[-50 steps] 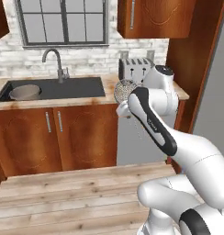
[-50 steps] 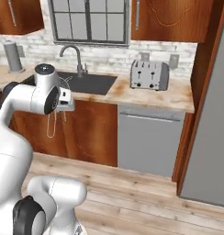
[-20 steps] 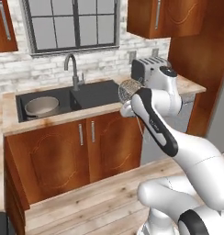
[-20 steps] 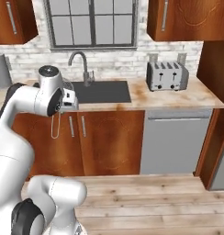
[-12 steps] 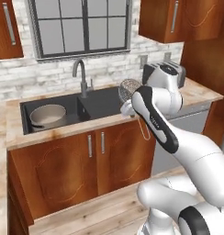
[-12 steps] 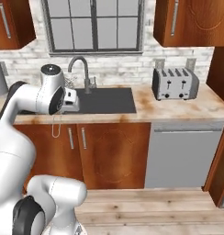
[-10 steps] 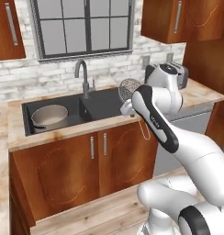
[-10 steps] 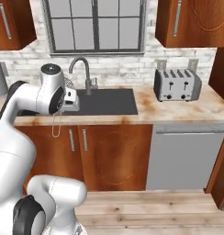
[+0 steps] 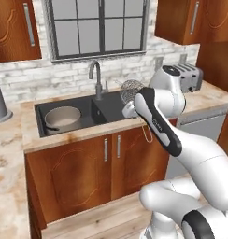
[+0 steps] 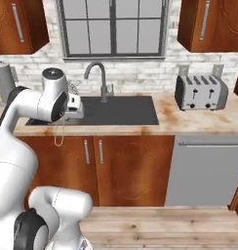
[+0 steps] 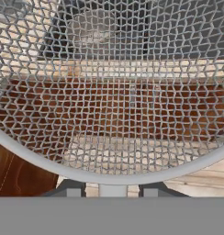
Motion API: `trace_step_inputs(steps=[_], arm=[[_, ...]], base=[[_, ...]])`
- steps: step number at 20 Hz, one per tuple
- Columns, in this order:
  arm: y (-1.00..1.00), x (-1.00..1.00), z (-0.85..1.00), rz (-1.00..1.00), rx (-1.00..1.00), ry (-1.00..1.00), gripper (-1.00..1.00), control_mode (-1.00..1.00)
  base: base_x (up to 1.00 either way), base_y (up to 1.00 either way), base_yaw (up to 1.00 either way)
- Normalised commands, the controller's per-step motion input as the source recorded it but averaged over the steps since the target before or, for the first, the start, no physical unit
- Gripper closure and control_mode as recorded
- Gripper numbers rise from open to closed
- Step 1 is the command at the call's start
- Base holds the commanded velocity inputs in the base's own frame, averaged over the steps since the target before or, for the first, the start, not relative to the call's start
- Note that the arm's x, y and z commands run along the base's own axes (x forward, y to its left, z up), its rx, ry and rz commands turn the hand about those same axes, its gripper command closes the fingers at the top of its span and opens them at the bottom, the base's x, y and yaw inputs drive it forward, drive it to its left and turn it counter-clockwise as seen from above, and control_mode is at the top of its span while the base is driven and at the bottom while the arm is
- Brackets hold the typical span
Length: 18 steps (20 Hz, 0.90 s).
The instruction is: Pick the pot and strainer and place them in the sink. Then turn on the water.
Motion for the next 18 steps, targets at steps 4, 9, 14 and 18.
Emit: trace_step_inputs(steps=[4,9,14,18], arm=[[0.0,0.0,0.0,0.0,0.0,0.0,1.0,1.0],[0.0,0.0,0.0,0.0,0.0,0.0,1.0,1.0],[0.0,0.0,0.0,0.0,0.0,0.0,1.0,1.0],[0.0,0.0,0.0,0.0,0.0,0.0,1.0,1.0]], base=[[0.49,0.31,0.02],[0.63,0.18,0.04],[0.48,0.28,0.05],[0.38,0.2,0.04]])
